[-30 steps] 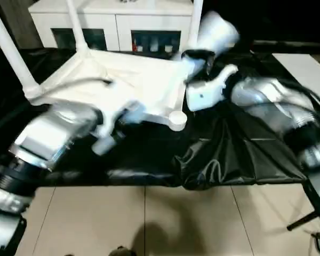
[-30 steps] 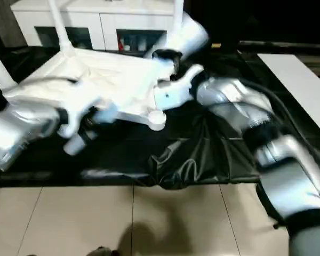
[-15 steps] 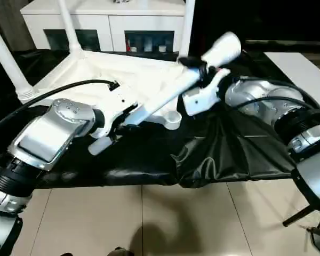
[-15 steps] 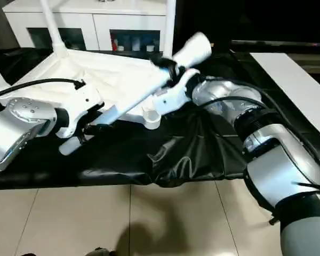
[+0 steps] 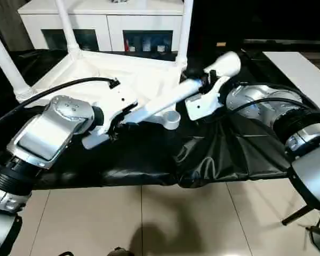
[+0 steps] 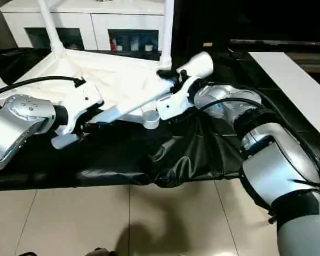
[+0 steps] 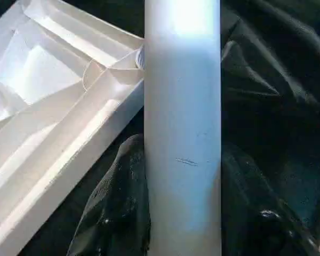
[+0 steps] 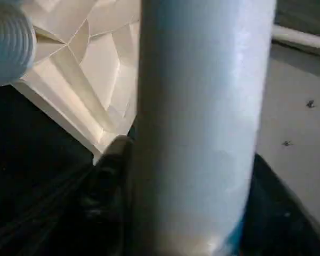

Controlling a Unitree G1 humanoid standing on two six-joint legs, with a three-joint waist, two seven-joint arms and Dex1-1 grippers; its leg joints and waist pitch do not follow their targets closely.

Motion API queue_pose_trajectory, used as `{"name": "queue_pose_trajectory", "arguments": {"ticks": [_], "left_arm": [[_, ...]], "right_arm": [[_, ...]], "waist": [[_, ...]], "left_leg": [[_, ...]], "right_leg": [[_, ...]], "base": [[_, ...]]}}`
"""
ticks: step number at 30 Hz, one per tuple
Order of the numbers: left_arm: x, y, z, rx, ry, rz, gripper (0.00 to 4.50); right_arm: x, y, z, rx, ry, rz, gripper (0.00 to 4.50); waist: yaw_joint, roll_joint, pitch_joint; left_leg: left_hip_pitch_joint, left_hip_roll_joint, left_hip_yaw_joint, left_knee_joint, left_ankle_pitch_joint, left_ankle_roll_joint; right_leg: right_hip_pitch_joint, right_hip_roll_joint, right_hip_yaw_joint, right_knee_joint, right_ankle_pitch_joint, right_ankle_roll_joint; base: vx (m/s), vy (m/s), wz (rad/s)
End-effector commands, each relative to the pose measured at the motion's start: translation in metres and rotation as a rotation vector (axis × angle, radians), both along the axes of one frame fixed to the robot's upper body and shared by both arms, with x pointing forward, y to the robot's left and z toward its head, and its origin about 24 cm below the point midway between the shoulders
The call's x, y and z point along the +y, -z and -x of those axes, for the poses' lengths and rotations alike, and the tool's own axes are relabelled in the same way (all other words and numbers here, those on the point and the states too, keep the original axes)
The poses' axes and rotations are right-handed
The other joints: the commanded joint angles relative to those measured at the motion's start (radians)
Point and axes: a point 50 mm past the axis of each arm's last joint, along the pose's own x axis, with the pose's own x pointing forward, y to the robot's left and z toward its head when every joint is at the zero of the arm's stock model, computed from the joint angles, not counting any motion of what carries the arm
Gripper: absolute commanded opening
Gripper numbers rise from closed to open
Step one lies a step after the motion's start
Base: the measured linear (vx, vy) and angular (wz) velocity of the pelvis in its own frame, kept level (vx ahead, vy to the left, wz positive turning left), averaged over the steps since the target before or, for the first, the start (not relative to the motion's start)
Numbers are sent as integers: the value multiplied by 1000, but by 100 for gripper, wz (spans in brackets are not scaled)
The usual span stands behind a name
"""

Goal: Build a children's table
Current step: Move to table

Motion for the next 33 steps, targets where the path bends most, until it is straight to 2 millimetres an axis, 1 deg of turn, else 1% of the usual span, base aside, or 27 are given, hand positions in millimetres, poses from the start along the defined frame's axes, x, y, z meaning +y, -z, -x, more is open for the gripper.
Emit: {"name": "queue_pose_trajectory", "arguments": {"ticks": [1, 4, 5, 6, 9, 10, 12, 14, 15, 16, 17, 18, 19, 20, 21, 22, 23, 24, 25, 26, 27, 28, 29, 30, 31, 32, 33], "left_arm": [[8, -22, -2, -88, -35, 40, 227], [13, -33, 1, -95, -39, 125, 244], [18, -42, 1, -118, -41, 182, 252], [22, -47, 3, -131, -39, 208, 269], [30, -54, 4, -160, -47, 230, 283], [35, -56, 5, -163, -55, 247, 287], [40, -59, 6, -169, -64, 268, 301], [59, -73, -3, -357, -227, 387, 304], [59, -73, -3, -357, -227, 387, 304], [64, -77, -5, -411, -275, 418, 304], [72, -79, -9, -471, -371, 496, 304], [72, -79, -9, -471, -371, 496, 304], [76, -76, -11, -500, -439, 512, 304], [79, -71, -13, -512, -492, 514, 304], [80, -67, -13, -518, -521, 510, 304], [80, -66, -13, -517, -523, 507, 304], [74, -53, -14, -491, -528, 514, 304], [73, -52, -14, -486, -527, 518, 304], [67, -45, -14, -461, -521, 556, 304], [61, -41, -15, -444, -515, 586, 304], [61, -41, -15, -444, -515, 586, 304], [54, -37, -15, -418, -494, 621, 304], [41, -33, -15, -376, -449, 681, 304], [32, -30, -15, -348, -417, 720, 304], [32, -30, -15, -348, -417, 720, 304], [1, -28, -12, -255, -288, 856, 304], [-6, -28, -10, -231, -251, 892, 304]], "right_arm": [[-4, 0, -1, 18, 14, 13, 194], [-6, 4, 0, 40, 31, -1, 184], [-7, 7, 0, 54, 46, -10, 181], [-9, 9, 0, 68, 59, -20, 180], [-11, 12, 0, 88, 81, -43, 179], [-12, 13, 0, 105, 97, -67, 179], [-14, 15, 0, 135, 121, -113, 179], [-23, 23, 0, 274, 229, -376, 179], [-23, 23, 0, 274, 229, -376, 179], [-26, 25, 0, 314, 253, -457, 179], [-30, 32, 1, 429, 311, -635, 179], [-30, 32, 1, 429, 311, -635, 179], [-31, 37, 2, 491, 335, -720, 179], [-32, 42, 3, 554, 350, -817, 179], [-32, 44, 3, 590, 355, -875, 179], [-32, 44, 3, 608, 354, -902, 179], [-26, 44, 4, 786, 322, -1133, 179], [-25, 44, 4, 809, 314, -1160, 179], [-20, 43, 6, 942, 254, -1292, 179], [-15, 41, 8, 1048, 187, -1380, 179], [-15, 41, 8, 1048, 187, -1380, 179], [-10, 38, 11, 1145, 109, -1420, 179], [-6, 35, 16, 1264, 21, -1442, 179], [-4, 32, 20, 1341, -43, -1448, 179], [-4, 32, 20, 1341, -43, -1448, 179], [0, 30, 32, 1536, -168, -1425, 179], [0, 30, 35, 1579, -194, -1416, 179]], "waist": [[-3, 7, -74], [-4, 5, -73], [-4, 2, -73], [-4, 4, -73], [-5, 5, -72], [-4, 0, -72], [-3, 2, -72], [-3, 1, -72], [-1, 3, -73], [1, 5, -75], [1, 4, -76], [1, 4, -77], [4, 4, -79], [2, 9, -80], [7, 11, -80], [7, 9, -81], [10, 19, -81], [7, 15, -81], [9, 17, -80], [14, 20, -81], [21, 21, -84], [22, 20, -85], [26, 22, -84], [34, 20, -83], [42, 19, -84], [43, 6, -84], [59, 11, -82]], "left_leg": [[39, 27, -7, -56, -242, -48], [37, 27, -7, -56, -239, -51], [36, 27, -7, -56, -239, -50], [36, 27, -7, -56, -240, -48], [37, 28, -7, -56, -250, -42], [36, 28, -7, -58, -249, -40], [37, 29, -7, -57, -249, -33], [37, 30, -4, -56, -255, -24], [38, 33, -6, -57, -261, -15], [37, 33, -8, -57, -255, -15], [38, 36, -8, -58, -256, 5], [37, 37, -8, -58, -248, 10], [35, 36, -10, -57, -234, 13], [36, 38, -8, -57, -236, 27], [37, 41, -11, -58, -230, 30], [36, 40, -8, -57, -227, 32], [38, 43, -11, -58, -244, 32], [39, 41, -9, -60, -255, 41], [40, 43, -8, -61, -265, 49], [40, 48, -12, -62, -257, 48], [41, 51, -11, -62, -246, 52], [39, 51, -11, -63, -240, 50], [41, 51, -10, -64, -243, 49], [45, 53, -8, -63, -250, 50], [43, 53, -8, -64, -245, 44], [44, 53, -5, -66, -249, 41], [48, 54, -5, -64, -246, 42]], "right_leg": [[40, -50, 34, -58, -22, -233], [41, -51, 34, -58, -17, -236], [41, -51, 34, -58, -19, -236], [40, -52, 34, -58, -22, -236], [38, -51, 34, -59, -31, -237], [39, -51, 34, -60, -33, -237], [38, -54, 35, -59, -34, -237], [39, -54, 37, -60, -22, -243], [41, -55, 37, -60, -10, -243], [40, -55, 34, -57, -5, -247], [43, -57, 35, -57, 24, -255], [44, -58, 33, -56, 31, -260], [44, -57, 31, -54, 36, -266], [46, -56, 32, -54, 57, -271], [43, -59, 29, -53, 49, -280], [43, -59, 28, -53, 49, -285], [43, -64, 29, -55, 33, -294], [46, -61, 28, -58, 34, -297], [45, -59, 27, -59, 35, -303], [46, -64, 27, -57, 40, -304], [44, -65, 24, -54, 51, -313], [42, -63, 22, -53, 51, -316], [43, -63, 20, -54, 45, -319], [41, -64, 21, -58, 39, -316], [41, -66, 20, -57, 25, -316], [37, -66, 21, -61, 9, -314], [41, -70, 23, -64, -8, -311]], "base": [[0, 0, 0], [0, 0, 0], [0, 0, 0], [0, 0, 0], [0, 0, 0], [0, 0, 0], [0, 0, 0], [0, 0, 0], [0, 0, 0], [0, 0, 0], [0, 0, 0], [0, 0, 0], [0, 0, 0], [0, 0, 0], [0, 0, 0], [0, 0, 0], [0, 0, 0], [0, 0, 0], [0, 0, 0], [0, 0, 0], [0, 0, 0], [0, 0, 0], [0, 0, 0], [0, 0, 0], [0, 0, 0], [0, 0, 0], [0, 0, 0]]}}
